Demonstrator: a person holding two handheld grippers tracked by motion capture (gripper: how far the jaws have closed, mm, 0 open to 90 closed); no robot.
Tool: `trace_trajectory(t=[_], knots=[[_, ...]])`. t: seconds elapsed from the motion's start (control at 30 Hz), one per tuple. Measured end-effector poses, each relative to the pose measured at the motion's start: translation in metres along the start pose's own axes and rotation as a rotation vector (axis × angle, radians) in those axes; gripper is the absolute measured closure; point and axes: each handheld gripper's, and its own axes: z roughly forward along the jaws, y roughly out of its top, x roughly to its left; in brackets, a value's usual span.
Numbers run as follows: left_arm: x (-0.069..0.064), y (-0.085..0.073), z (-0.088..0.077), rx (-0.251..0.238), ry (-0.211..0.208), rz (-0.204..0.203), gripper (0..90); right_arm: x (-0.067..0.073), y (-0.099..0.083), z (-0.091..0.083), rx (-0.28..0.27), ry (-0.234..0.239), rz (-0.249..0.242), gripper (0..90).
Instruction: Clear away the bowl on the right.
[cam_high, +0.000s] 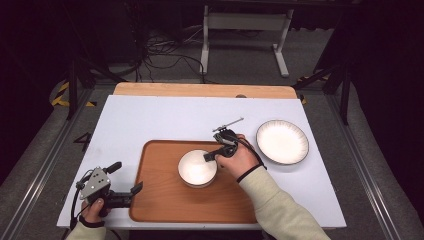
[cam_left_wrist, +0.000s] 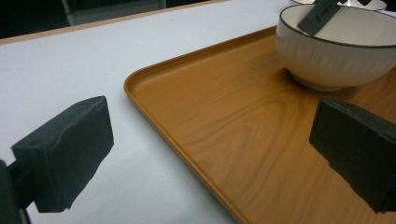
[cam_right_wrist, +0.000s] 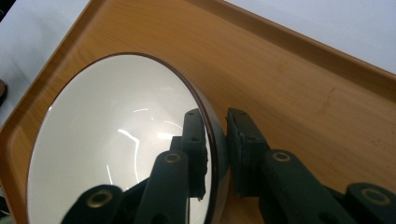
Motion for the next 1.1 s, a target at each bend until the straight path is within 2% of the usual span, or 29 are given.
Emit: trace_trajectory(t=[0.07, 0.23, 0.27, 0.3, 0.37, 0.47, 0.53, 0.63, 0.73, 0.9, 1.1], knots=[[0.0, 0.0, 0.0, -0.001, -0.001, -0.002, 0.4, -0.001, 0.0, 0.0, 0.001, 0.001, 0.001, 74.8], [0.0, 0.0, 0.0, -0.003, 0.002, -0.002, 0.4, 0.0, 0.001, -0.008, -0.066, -0.012, -0.064, 63.1], [0.0, 0.0, 0.0, -0.006, 0.002, -0.002, 0.4, 0.0, 0.001, -0.008, -0.066, -0.012, -0.064, 63.1], [0.0, 0.0, -0.001, -0.008, 0.004, -0.004, 0.4, 0.003, 0.002, -0.014, -0.105, -0.013, -0.103, 59.3], [0.0, 0.0, -0.001, -0.008, 0.004, -0.001, 0.4, 0.003, 0.002, -0.016, -0.12, -0.012, -0.117, 58.2], [-0.001, -0.001, -0.001, -0.01, 0.003, -0.003, 0.4, 0.006, 0.003, -0.024, -0.191, -0.003, -0.162, 53.5], [-0.001, 0.0, -0.001, -0.006, 0.003, -0.005, 0.4, 0.009, 0.003, -0.03, -0.238, -0.006, -0.213, 50.0], [0.0, 0.0, -0.001, -0.006, 0.002, -0.005, 0.4, 0.012, 0.002, -0.036, -0.291, -0.034, -0.296, 47.8], [-0.001, 0.0, -0.001, -0.006, 0.003, -0.004, 0.4, 0.015, 0.0, -0.041, -0.343, -0.023, -0.355, 45.5], [0.0, 0.0, -0.001, -0.005, 0.003, 0.0, 0.4, 0.019, -0.003, -0.048, -0.418, -0.014, -0.424, 42.4], [0.0, 0.0, -0.001, -0.006, 0.002, 0.0, 0.4, 0.022, -0.007, -0.053, -0.474, 0.001, -0.474, 37.6]])
